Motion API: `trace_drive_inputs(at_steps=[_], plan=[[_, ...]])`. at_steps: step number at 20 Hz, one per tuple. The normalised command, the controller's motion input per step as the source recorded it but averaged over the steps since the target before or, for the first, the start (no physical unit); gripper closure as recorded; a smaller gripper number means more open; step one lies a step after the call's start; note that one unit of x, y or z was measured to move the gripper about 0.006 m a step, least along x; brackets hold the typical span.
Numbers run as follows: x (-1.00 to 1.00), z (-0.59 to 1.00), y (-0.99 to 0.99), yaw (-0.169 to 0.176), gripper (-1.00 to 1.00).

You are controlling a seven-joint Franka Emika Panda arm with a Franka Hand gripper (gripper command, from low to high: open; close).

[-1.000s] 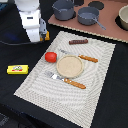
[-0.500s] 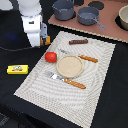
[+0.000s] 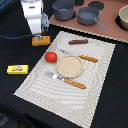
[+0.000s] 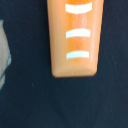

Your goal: Interact with the objects in diverse but meaningful ways.

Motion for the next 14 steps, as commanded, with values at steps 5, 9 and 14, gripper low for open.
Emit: trace_drive_inputs(at_steps=[5, 9, 14], plan=[[0.12, 0.32, -0.82, -0.037, -1.00], [0.15, 0.18, -0.99, 0.000, -1.00], [0.21, 0.15, -1.00, 0.000, -1.00]])
